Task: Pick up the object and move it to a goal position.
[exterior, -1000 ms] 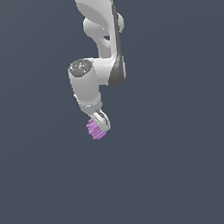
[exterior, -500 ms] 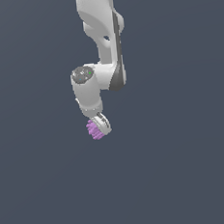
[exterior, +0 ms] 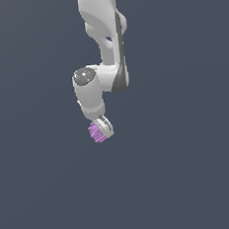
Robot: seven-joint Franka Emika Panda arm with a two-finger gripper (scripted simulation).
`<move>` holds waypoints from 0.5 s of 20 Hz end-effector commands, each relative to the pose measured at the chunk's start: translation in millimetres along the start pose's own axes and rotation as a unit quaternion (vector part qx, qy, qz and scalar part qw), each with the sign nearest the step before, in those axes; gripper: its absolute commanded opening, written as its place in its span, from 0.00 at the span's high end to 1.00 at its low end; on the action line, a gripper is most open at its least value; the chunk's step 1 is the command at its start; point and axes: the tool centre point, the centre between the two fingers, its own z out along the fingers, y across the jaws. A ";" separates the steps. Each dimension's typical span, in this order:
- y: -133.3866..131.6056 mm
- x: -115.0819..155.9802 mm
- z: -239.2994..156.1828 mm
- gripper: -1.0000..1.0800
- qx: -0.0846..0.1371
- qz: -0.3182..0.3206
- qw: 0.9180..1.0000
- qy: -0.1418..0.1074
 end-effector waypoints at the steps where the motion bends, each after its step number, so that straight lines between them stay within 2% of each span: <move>1: -0.1 -0.1 -2.4 1.00 0.000 0.000 1.000 0.000; 10: 1.5 -2.8 -42.6 1.00 0.000 0.000 1.000 0.000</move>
